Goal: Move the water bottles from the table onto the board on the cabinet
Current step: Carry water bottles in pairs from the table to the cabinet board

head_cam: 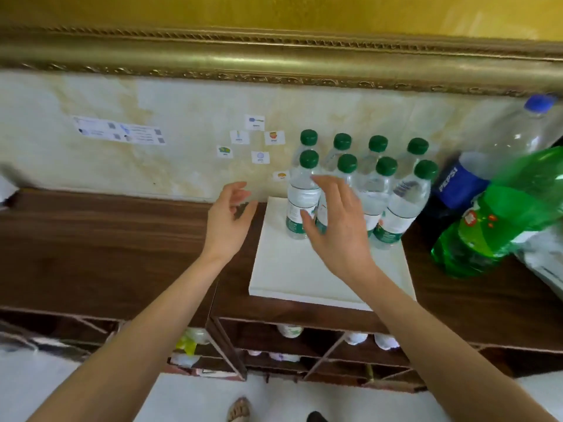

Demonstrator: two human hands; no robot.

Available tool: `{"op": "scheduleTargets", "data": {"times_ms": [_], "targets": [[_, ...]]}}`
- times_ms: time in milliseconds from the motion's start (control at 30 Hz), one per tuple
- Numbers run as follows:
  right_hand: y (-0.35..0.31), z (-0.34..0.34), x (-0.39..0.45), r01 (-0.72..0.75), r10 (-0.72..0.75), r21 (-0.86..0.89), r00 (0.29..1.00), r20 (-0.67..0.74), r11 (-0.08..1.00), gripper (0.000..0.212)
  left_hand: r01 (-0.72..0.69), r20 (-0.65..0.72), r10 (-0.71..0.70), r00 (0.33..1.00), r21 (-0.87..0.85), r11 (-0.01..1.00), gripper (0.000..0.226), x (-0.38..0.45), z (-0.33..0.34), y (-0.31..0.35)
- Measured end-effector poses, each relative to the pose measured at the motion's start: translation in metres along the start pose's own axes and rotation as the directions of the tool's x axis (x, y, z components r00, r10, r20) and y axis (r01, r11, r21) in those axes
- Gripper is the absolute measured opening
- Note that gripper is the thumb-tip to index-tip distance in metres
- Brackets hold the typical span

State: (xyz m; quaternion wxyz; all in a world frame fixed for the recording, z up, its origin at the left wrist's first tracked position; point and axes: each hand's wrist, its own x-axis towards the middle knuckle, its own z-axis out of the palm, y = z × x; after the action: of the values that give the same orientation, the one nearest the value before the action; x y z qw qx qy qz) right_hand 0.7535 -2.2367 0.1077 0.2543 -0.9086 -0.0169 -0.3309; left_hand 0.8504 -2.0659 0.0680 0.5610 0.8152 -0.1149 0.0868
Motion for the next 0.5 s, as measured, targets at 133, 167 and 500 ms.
{"op": "scheduleTargets", "data": {"times_ms": [133, 167, 500], "targets": [[-0.009, 0.033, -0.036, 0.113, -0.144, 0.124, 0.949, 0.281, 0.986, 0.043, 0.081, -0.148, -0.071, 0.986, 0.059, 0.995, 0.032, -0.057, -0.023, -0.008], [-0.012, 0.039, -0.043, 0.119, -0.166, 0.151, 0.921, 0.352, 0.981, 0.043, 0.106, -0.172, -0.088, 0.981, 0.099, 0.989, 0.032, -0.075, -0.03, -0.013], [-0.126, 0.087, -0.11, 0.241, -0.471, 0.407, 0.53, 0.705, 0.881, 0.037, 0.511, -0.371, -0.385, 0.845, 0.351, 0.785, 0.023, -0.267, -0.159, -0.021]]}}
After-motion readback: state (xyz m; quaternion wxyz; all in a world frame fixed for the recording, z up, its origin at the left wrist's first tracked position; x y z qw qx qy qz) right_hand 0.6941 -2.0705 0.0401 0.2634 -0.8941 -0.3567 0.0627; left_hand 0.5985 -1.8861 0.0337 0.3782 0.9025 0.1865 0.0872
